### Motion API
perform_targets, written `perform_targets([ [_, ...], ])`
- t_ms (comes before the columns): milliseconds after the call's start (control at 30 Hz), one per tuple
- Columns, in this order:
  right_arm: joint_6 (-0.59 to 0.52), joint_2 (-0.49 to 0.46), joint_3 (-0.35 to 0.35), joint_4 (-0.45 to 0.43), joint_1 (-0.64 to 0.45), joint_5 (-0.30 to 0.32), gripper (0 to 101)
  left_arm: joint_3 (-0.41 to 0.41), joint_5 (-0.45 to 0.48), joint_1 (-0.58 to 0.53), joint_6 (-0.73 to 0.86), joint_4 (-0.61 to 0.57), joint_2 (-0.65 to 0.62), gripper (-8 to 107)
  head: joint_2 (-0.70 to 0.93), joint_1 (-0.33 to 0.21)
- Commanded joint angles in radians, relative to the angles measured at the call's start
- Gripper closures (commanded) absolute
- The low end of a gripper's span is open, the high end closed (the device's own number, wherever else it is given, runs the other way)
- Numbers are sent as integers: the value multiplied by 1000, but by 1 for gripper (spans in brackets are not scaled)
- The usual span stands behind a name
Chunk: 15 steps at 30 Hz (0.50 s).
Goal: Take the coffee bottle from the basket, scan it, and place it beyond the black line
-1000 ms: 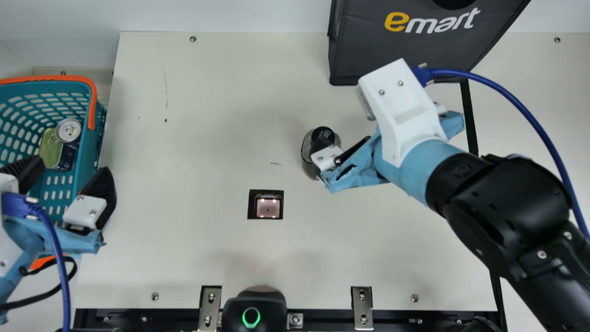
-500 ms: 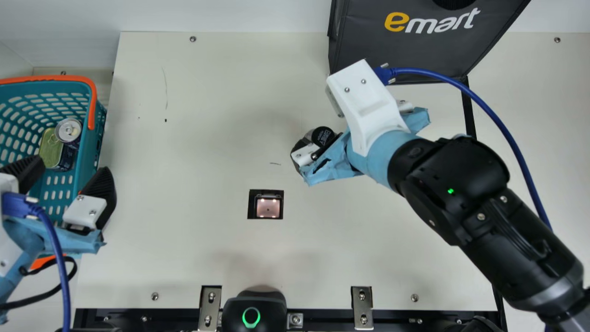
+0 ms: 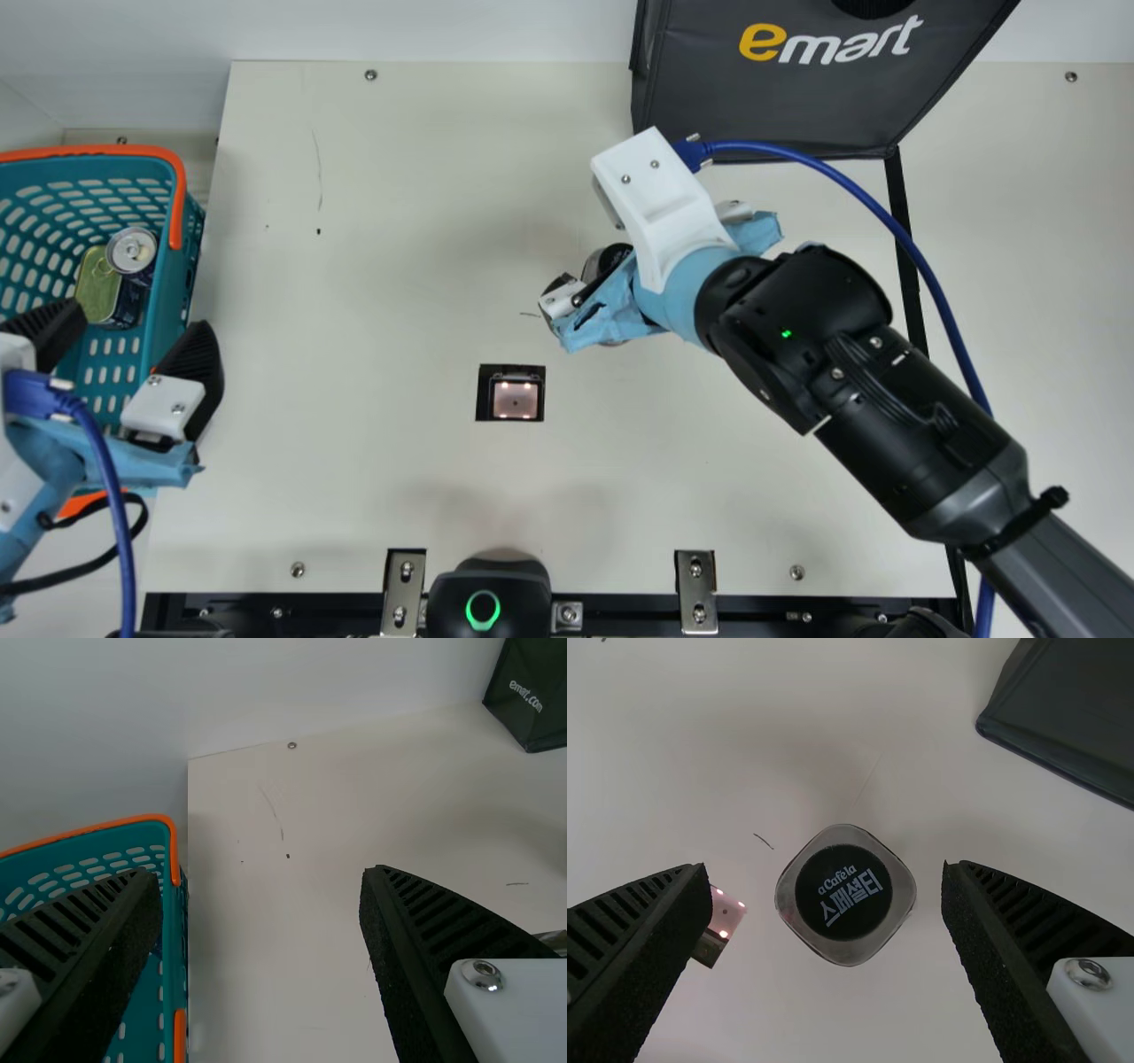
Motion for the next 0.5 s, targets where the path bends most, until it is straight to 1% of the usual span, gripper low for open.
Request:
perform_targets([
  [0, 3, 10, 2, -4, 1, -3, 11, 0, 0, 0, 0, 0, 0, 9, 2, -26],
  [467, 23, 77, 2, -20, 7, -33, 11, 0, 0, 0, 0, 0, 0, 9, 2, -26],
])
